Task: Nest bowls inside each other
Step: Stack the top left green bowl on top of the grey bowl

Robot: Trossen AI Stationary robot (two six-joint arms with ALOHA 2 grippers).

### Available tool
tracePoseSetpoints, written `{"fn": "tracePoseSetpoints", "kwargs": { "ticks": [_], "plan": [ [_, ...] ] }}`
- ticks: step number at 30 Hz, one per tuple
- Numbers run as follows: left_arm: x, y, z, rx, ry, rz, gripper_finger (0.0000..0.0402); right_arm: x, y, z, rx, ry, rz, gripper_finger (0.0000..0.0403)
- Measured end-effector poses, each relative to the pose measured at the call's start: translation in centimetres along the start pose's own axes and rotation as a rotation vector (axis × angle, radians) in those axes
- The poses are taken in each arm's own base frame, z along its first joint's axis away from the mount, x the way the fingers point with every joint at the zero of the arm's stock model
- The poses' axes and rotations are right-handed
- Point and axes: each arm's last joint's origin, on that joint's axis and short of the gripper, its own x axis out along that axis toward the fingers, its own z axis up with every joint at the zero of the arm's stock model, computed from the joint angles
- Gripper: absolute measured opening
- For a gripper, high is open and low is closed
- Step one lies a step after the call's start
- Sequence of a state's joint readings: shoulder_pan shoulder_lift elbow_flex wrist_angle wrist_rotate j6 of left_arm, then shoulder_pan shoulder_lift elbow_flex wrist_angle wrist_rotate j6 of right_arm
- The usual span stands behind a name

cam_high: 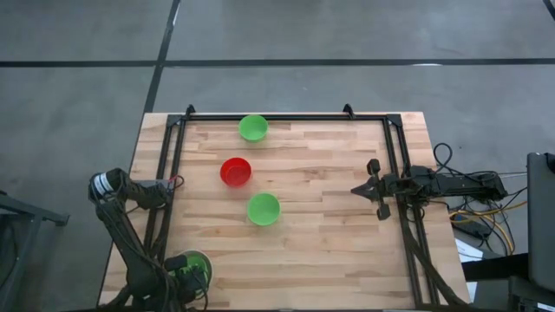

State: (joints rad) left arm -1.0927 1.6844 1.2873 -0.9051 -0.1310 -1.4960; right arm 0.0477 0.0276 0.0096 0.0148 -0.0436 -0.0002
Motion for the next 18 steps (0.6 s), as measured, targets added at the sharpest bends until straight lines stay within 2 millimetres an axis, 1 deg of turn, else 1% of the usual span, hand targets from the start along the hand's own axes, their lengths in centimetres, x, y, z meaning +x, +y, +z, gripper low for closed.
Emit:
{"fn": "tracePoseSetpoints", "kwargs": {
  "ticks": [18],
  "plan": [
    [-0.01, 0.0, 0.02, -0.009, -0.006, 0.0, 0.0028, 0.0, 0.0, 0.0, 0.0, 0.0, 0.0, 0.0009]
  ]
}}
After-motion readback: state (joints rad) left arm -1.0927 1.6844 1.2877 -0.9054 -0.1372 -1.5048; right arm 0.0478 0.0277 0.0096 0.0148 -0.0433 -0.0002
